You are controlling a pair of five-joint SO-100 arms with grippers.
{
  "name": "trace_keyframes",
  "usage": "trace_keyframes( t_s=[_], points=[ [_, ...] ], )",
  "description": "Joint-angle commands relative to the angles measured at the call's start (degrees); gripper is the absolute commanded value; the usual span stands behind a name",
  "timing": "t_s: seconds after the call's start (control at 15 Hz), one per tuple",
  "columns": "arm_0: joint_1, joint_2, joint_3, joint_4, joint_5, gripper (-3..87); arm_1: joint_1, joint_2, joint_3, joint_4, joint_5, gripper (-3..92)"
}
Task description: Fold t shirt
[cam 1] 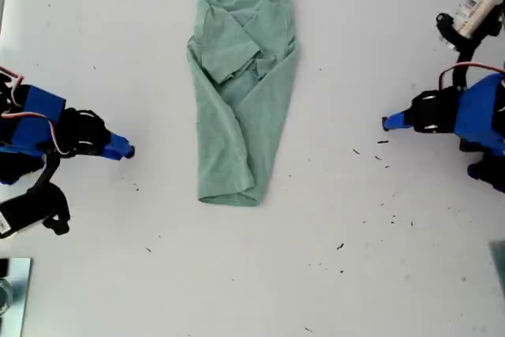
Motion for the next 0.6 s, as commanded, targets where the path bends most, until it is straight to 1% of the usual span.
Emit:
trace_keyframes(
  t_s=[0.0,0.07,0.13,0.2,0.27,0.4,0.47,0.53],
  points=[
    [2.0,4.4,-5.5,4.0,-2.2,6.8,-6.9,-0.6,-3.2,-2.2,4.3,2.2],
    [4.3,-8.9,-19.9,7.5,-2.8,19.8,-9.9,-9.5,-11.3,-4.8,6.4,2.2],
    [6.7,-23.3,-37.4,12.7,-2.2,24.4,-13.8,-25.8,-24.7,-7.9,7.7,2.3],
    [8.1,-36.4,-54.4,18.3,0.6,25.9,-17.7,-43.4,-40.0,-8.4,8.6,11.4],
    [8.5,-47.8,-69.5,24.1,3.1,26.7,-20.7,-57.4,-54.2,-7.2,9.4,19.0],
    [8.4,-70.0,-95.0,34.4,8.4,28.1,-24.5,-77.6,-76.9,-3.6,10.5,28.5],
    [8.1,-78.6,-103.7,36.0,11.2,28.6,-25.4,-85.5,-85.9,-1.6,10.5,28.9],
    [7.6,-83.8,-107.8,36.0,12.3,29.1,-25.8,-92.0,-92.2,-0.2,10.3,28.8]
  ],
)
